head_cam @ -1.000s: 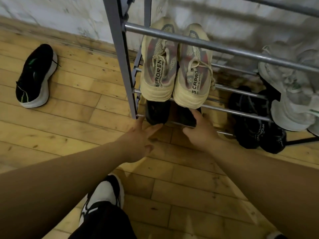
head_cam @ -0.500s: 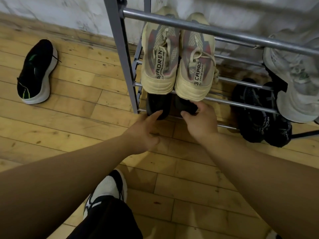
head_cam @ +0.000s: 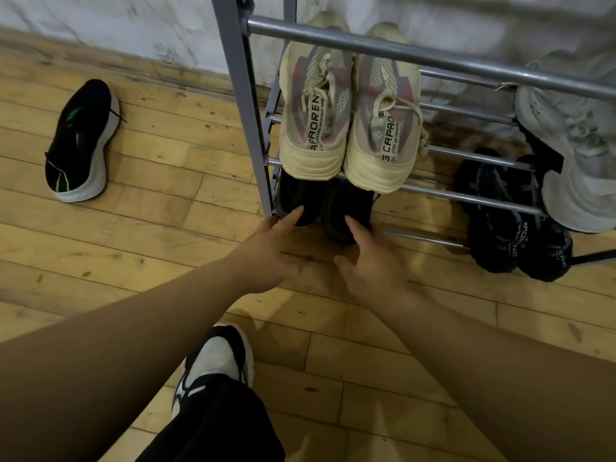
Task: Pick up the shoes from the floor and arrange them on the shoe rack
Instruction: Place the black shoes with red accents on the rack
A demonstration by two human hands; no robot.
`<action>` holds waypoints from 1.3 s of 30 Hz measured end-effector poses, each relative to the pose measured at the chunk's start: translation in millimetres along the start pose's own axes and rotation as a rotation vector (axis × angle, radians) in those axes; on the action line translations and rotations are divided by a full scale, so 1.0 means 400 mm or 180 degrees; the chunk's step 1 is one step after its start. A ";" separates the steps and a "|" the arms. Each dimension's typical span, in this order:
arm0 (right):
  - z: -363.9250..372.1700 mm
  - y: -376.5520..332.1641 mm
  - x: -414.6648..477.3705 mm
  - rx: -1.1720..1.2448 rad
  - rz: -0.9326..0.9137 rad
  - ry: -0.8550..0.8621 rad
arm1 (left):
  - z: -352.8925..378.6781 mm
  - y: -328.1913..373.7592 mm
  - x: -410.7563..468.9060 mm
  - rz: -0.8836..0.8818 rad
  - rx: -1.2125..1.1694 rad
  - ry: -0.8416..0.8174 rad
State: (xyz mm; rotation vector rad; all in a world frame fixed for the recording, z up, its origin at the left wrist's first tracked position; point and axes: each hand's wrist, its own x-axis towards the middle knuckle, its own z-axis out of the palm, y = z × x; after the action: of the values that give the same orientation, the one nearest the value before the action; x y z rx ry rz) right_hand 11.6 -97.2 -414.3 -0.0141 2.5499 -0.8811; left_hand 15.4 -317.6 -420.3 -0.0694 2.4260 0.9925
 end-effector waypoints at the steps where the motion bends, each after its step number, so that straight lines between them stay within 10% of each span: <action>1: -0.004 -0.008 -0.012 -0.0007 0.0004 -0.0074 | -0.004 0.001 -0.004 0.0003 -0.0017 -0.0019; 13: -0.080 -0.395 -0.175 -0.0499 -0.0974 -0.0856 | -0.209 -0.064 -0.399 -0.0505 -0.0286 0.1131; 27: 0.001 -1.037 -0.463 -0.2723 -0.2587 -0.2078 | -0.231 -0.500 -0.975 -0.2493 -0.0750 0.2253; 39: 0.268 -0.975 -0.561 -0.3232 -0.2905 -0.2730 | -0.096 -0.770 -0.980 -0.3183 -0.0954 0.1950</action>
State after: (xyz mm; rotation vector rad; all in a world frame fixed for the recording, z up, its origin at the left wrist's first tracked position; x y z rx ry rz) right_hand 207.3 -437.2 -169.0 -1.5428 1.7838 0.2830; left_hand 410.3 -624.1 -407.0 -1.7012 2.1766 0.8720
